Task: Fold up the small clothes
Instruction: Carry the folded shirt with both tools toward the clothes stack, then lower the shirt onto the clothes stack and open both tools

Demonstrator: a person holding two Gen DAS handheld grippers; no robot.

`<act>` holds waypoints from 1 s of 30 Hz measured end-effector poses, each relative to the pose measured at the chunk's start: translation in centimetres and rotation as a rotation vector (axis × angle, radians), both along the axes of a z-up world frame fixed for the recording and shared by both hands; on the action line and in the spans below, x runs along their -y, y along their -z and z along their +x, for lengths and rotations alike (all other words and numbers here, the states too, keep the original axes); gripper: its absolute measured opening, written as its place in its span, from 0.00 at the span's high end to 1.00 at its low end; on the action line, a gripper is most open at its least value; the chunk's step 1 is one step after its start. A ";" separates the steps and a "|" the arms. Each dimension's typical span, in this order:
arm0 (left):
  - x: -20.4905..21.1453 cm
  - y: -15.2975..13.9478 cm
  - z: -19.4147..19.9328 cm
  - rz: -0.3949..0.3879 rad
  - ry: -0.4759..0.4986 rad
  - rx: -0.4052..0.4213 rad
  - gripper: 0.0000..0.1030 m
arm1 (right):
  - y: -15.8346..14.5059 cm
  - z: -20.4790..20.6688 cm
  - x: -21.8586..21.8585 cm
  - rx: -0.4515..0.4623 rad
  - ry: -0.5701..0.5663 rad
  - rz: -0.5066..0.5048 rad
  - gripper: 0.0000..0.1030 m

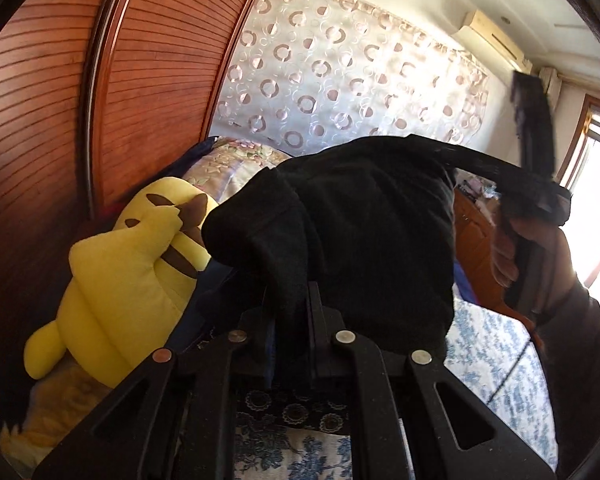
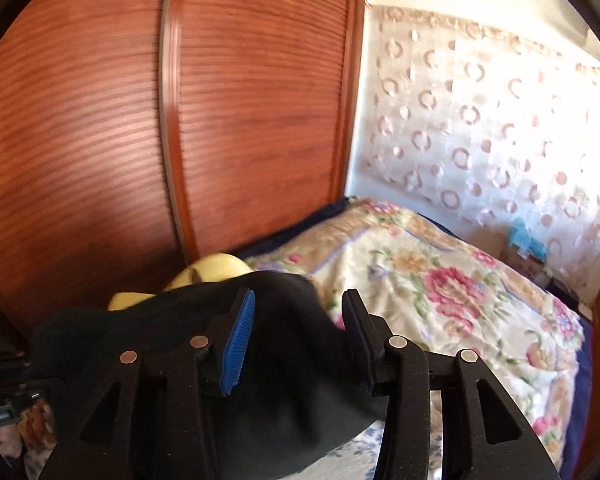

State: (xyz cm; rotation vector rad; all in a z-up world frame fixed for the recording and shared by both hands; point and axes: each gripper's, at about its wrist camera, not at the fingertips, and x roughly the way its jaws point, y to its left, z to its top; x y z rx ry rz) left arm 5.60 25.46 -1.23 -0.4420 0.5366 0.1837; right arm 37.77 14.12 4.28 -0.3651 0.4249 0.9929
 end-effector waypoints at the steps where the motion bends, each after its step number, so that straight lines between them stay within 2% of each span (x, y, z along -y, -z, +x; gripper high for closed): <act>1: 0.1 -0.1 0.0 0.018 -0.005 -0.006 0.88 | 0.6 -0.3 -0.2 0.001 -0.012 -0.010 0.51; 3: 0.4 -0.2 -0.2 0.041 -0.007 -0.009 0.86 | 2.2 -1.0 0.2 0.031 0.001 -0.046 0.46; 5: 0.4 -0.2 -0.7 0.057 -0.009 -0.012 0.86 | 4.0 0.0 -0.3 0.041 0.034 -0.075 0.44; 6: 0.4 -0.3 -0.7 0.061 -0.011 -0.014 0.84 | 4.8 1.0 -0.6 0.037 0.056 -0.082 0.39; 8: 0.2 -0.3 -0.8 0.077 -0.021 -0.022 0.83 | 5.6 2.9 -1.1 -0.015 0.074 -0.073 0.36; 9: 0.3 -0.6 -1.1 0.092 -0.027 -0.020 0.82 | 5.8 3.5 -1.1 -0.040 0.081 -0.066 0.36; 12: 0.8 -1.8 -2.1 0.144 -0.037 -0.001 0.69 | 4.0 2.7 -0.6 -0.064 0.101 -0.013 0.36; 15: 1.5 -2.9 -3.1 0.198 -0.043 0.024 0.57 | 2.3 -0.2 1.1 -0.031 0.110 0.001 0.36; 19: 3.0 -4.3 -4.2 0.265 -0.034 0.048 0.55 | 2.6 -5.1 5.6 -0.015 0.124 0.021 0.36; 23: 4.7 -5.1 -4.9 0.295 0.003 0.084 0.29 | 2.3 -10.4 10.1 -0.017 0.148 0.053 0.36; 26: 6.3 -5.5 -5.2 0.312 0.043 0.106 0.20 | 1.9 -14.1 13.4 -0.012 0.180 0.076 0.36; 30: 8.6 -5.7 -5.3 0.334 0.088 0.120 0.14 | 2.2 -17.5 16.8 -0.010 0.229 0.098 0.34</act>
